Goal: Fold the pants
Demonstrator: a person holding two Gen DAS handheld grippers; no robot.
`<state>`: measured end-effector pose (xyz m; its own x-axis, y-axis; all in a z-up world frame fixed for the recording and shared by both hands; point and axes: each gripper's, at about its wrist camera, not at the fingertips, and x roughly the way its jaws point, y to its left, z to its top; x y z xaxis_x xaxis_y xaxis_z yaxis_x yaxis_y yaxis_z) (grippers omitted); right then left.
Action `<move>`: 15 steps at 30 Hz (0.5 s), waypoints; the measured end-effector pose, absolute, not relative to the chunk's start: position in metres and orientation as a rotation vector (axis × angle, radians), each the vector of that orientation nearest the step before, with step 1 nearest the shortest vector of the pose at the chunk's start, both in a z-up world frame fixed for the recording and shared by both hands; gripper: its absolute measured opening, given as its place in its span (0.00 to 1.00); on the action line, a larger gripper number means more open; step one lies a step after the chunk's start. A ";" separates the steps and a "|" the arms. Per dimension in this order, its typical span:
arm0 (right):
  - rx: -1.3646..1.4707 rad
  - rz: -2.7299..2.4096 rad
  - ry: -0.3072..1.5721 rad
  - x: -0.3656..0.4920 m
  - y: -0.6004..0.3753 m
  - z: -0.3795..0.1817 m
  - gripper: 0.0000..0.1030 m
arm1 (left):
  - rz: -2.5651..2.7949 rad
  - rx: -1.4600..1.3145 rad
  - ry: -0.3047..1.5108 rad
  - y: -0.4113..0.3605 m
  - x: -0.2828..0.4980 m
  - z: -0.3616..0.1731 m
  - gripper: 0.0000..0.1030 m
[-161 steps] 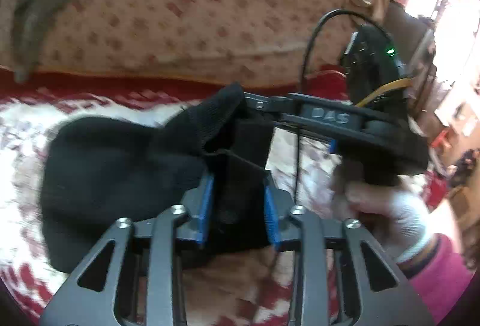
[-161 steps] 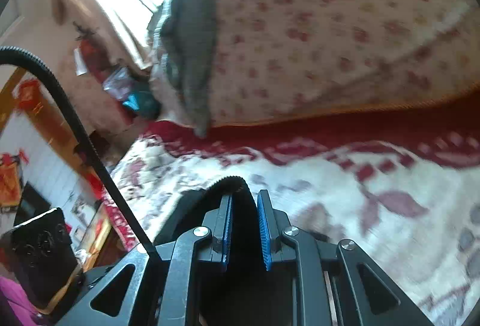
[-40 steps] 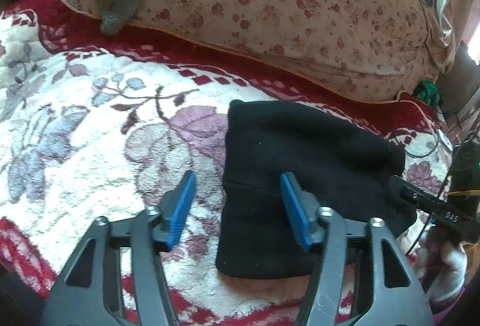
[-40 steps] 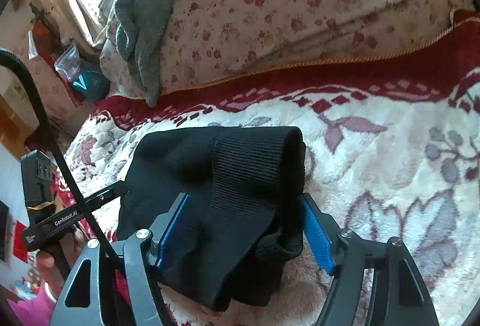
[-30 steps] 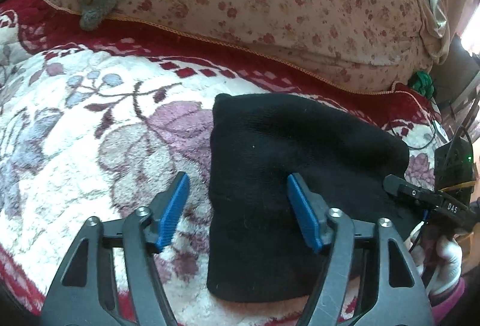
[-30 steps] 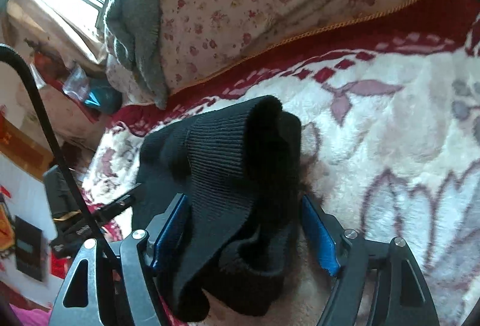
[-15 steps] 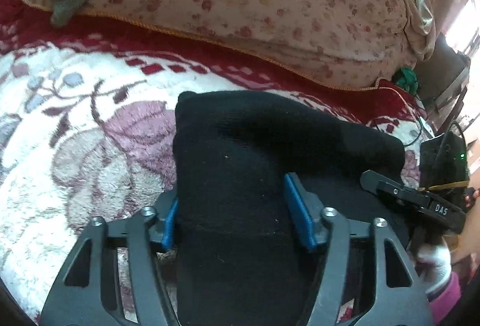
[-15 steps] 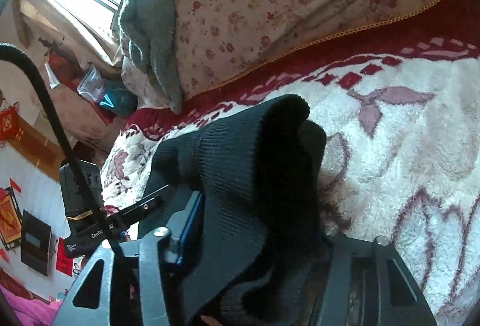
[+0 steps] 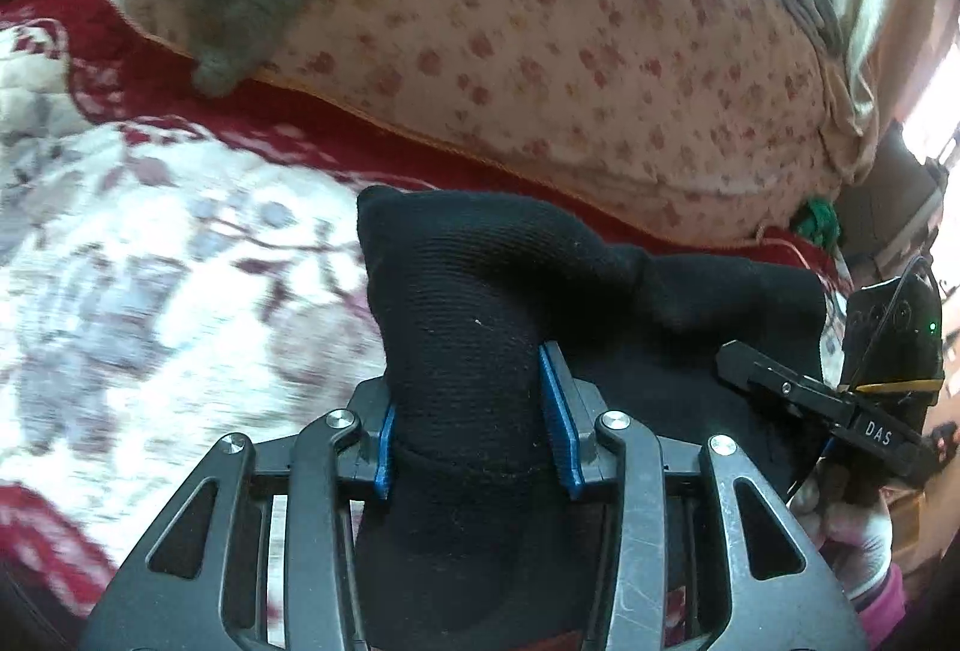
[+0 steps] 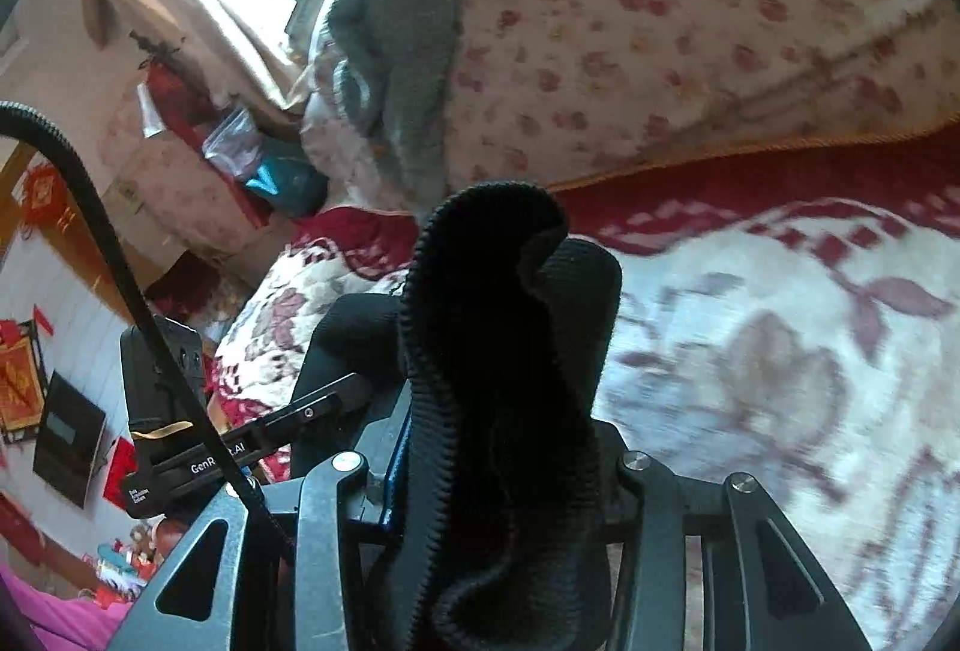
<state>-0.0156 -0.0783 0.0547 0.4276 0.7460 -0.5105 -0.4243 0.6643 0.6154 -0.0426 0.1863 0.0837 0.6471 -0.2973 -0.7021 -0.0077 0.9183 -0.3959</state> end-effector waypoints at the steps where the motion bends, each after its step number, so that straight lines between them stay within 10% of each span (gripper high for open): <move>1: 0.428 0.777 0.850 -0.014 -0.067 0.057 0.41 | -0.153 -0.384 0.851 0.195 -0.045 0.087 0.38; 15: 0.397 0.937 0.928 0.002 0.080 0.052 0.40 | 0.053 -0.446 0.822 0.325 -0.083 0.090 0.38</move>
